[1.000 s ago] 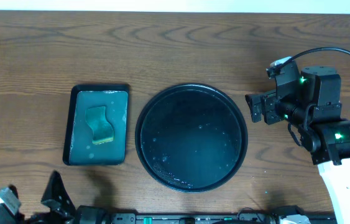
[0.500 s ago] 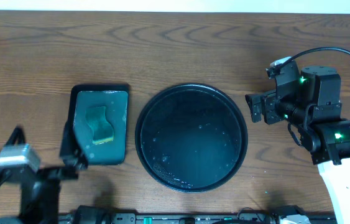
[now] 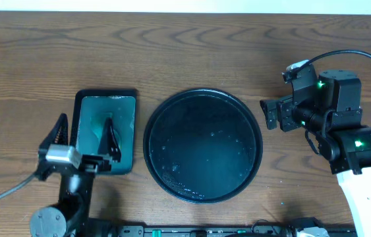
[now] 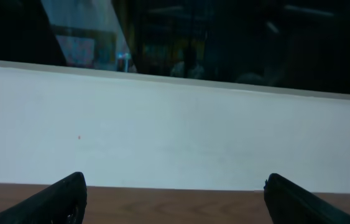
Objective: Clean dirty plates on tray and stack at the side
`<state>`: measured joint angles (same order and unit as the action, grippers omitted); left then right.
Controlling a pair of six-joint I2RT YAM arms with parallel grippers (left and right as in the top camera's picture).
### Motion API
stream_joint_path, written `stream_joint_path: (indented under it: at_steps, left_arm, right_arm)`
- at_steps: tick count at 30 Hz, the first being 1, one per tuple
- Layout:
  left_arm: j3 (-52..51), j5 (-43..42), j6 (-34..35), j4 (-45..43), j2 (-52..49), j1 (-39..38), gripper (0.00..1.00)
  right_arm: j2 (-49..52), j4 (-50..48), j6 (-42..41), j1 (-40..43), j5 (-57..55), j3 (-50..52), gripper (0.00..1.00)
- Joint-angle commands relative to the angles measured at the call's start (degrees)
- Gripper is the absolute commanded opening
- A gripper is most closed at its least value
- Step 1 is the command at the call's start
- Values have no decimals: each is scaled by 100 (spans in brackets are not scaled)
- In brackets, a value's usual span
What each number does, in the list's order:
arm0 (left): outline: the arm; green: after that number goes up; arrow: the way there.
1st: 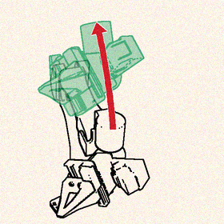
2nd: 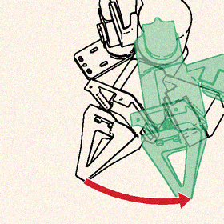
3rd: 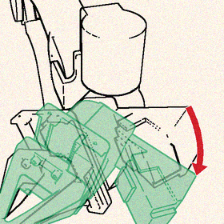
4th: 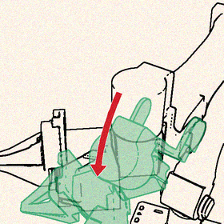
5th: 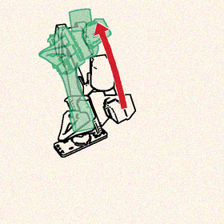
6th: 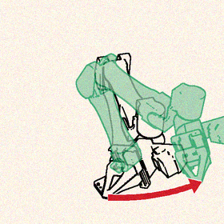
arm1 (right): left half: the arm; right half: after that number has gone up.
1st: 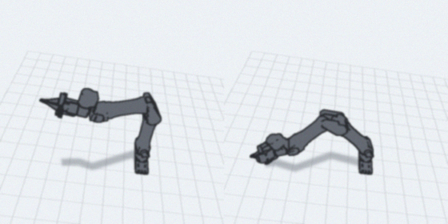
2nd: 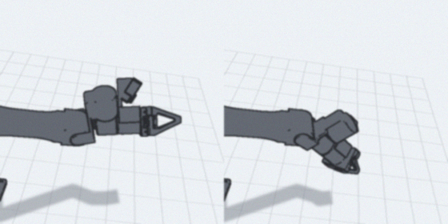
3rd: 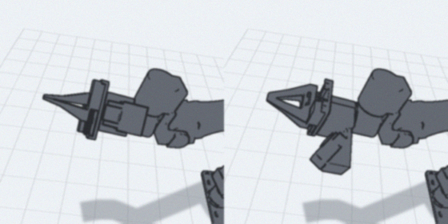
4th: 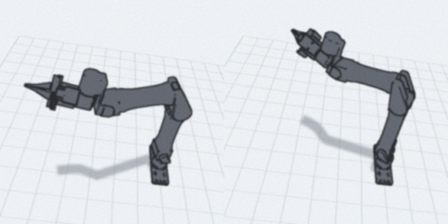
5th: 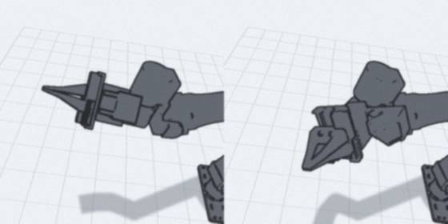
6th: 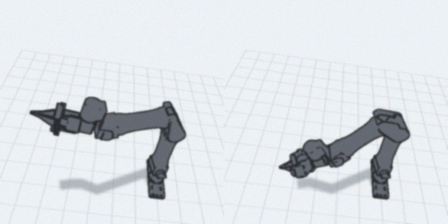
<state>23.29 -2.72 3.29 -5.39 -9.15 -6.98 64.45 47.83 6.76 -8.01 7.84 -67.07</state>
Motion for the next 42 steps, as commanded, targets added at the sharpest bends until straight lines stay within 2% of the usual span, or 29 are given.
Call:
stream_joint_path:
  at_steps: [1, 7, 20, 24, 26, 34, 40, 42]
  left_arm:
    - [-393, -74, 297, -57, 448, 262, 91]
    - [-1060, -72, 557, -387, 909, 483, 91]
    - [-2315, -72, 560, -1915, 905, 588, 91]
    - [-2306, -72, 557, -1849, 905, 682, 91]
    - [-2306, -72, 557, -1661, 905, 708, 91]
    - [-2306, -76, 560, 94, 905, 708, 92]
    - [-2306, -81, 560, 905, 905, 708, 91]
    - [-2306, -76, 420, 938, 905, 708, 91]
  right_arm:
    - [7, 2, 61, -28, -28, -74, 99]
    - [7, 2, 61, -28, -28, -74, 99]
    - [7, 2, 61, -28, -28, -74, 99]
    - [7, 2, 61, -28, -28, -74, 99]
    - [7, 2, 61, -28, -28, -74, 99]
    - [7, 2, 61, -28, -31, -74, 99]
    - [7, 2, 61, -28, -31, -74, 99]
    - [7, 2, 61, -28, -31, -74, 99]
